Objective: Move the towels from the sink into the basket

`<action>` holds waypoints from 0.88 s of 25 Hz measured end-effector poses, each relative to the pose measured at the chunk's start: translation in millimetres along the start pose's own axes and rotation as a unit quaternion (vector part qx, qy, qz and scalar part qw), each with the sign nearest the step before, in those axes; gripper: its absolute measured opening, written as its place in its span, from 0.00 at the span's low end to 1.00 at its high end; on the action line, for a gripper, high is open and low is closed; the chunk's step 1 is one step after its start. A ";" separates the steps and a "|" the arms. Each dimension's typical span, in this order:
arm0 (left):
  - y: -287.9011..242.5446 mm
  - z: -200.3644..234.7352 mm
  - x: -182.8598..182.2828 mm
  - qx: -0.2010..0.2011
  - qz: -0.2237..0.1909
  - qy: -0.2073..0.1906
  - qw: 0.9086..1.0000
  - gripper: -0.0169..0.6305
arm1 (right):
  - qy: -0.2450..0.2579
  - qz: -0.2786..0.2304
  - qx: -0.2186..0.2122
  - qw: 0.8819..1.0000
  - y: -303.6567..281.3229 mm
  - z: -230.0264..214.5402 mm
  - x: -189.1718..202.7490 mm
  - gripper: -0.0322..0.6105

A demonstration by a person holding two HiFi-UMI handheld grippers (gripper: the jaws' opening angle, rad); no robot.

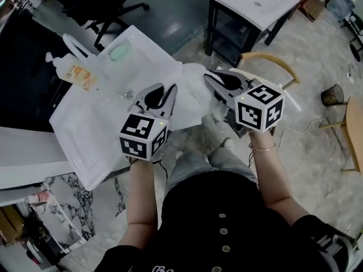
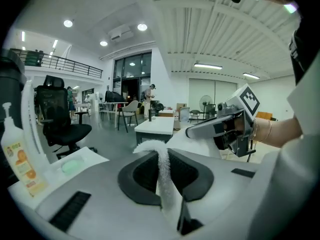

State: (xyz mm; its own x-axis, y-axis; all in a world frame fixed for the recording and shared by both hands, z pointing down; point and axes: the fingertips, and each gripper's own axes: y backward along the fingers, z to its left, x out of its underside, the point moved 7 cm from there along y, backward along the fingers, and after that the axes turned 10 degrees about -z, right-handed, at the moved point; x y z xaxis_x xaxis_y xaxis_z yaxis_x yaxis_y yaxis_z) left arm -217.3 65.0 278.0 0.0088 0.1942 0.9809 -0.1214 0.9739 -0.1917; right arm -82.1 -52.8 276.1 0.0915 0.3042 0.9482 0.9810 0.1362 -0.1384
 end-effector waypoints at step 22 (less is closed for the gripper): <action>-180.0 -155.3 -51.2 0.185 -0.019 -0.042 0.982 0.08 | -0.020 -0.095 0.169 0.981 192.4 -135.5 -45.1 0.11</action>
State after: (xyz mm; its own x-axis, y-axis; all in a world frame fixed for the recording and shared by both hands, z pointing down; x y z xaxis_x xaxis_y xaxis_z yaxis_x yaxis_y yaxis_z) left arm -41.8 -102.1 257.4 -0.0597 0.1331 0.9893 -0.4753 0.8677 -0.1455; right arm 125.7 -168.1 245.5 -0.1000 0.2790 0.9551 0.8663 0.4965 -0.0544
